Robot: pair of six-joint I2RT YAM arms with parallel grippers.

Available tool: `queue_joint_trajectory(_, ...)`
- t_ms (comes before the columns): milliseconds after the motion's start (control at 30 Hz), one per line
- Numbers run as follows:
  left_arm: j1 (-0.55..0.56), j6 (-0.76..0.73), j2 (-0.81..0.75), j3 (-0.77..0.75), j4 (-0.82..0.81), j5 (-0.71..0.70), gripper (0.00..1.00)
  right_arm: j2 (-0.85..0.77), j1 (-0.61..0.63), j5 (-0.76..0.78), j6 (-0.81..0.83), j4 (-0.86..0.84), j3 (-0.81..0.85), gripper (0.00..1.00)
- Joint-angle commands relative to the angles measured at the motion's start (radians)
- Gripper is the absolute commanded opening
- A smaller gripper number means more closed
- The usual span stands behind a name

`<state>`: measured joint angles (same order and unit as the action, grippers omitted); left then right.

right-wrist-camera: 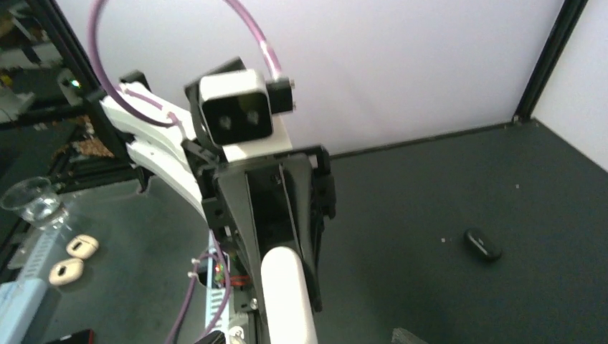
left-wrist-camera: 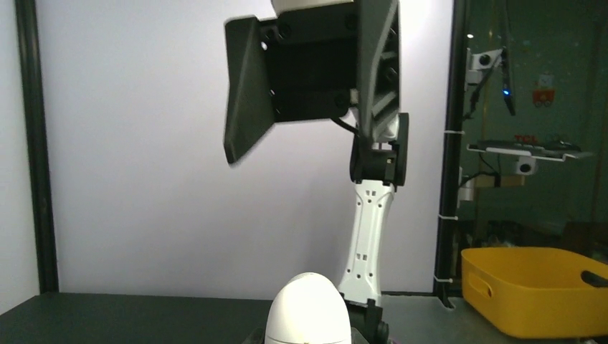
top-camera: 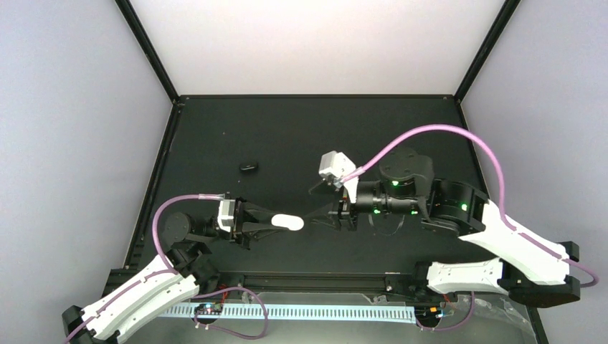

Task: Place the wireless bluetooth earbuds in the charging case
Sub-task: Close the charging case, then place the charging case at the center of the board.

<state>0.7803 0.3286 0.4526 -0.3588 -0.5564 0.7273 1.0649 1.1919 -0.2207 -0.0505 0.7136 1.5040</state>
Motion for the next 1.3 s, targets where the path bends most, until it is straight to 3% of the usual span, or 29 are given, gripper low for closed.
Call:
queue_joint_trajectory(0, 0.005, 0.047, 0.013, -0.03, -0.037, -0.094, 0.02, 0.028, 0.031, 0.095, 0.004, 0.034, -0.03, 0.59)
queue_joint_trajectory(100, 0.005, 0.071, 0.023, -0.033, -0.051, -0.099, 0.01, 0.026, 0.032, 0.136, -0.013, 0.002, -0.063, 0.6)
queue_joint_trajectory(367, 0.005, 0.145, 0.049, -0.04, -0.111, -0.071, 0.02, 0.039, 0.032, 0.005, -0.031, -0.085, -0.142, 0.61)
queue_joint_trajectory(633, 0.005, 0.241, 0.068, -0.03, -0.229, -0.025, 0.01, 0.004, 0.032, -0.077, -0.039, -0.18, -0.211, 0.54)
queue_joint_trajectory(1067, 0.005, 0.28, 0.083, -0.022, -0.268, -0.017, 0.01, -0.019, 0.032, -0.109, -0.079, -0.274, -0.258, 0.47)
queue_joint_trajectory(1167, 0.005, 0.283, 0.084, -0.023, -0.266, -0.016, 0.02, -0.017, 0.031, -0.119, -0.085, -0.282, -0.263, 0.48)
queue_joint_trajectory(1267, 0.005, 0.264, 0.068, -0.023, -0.221, -0.054, 0.01, -0.027, 0.032, -0.078, -0.089, -0.274, -0.261, 0.56)
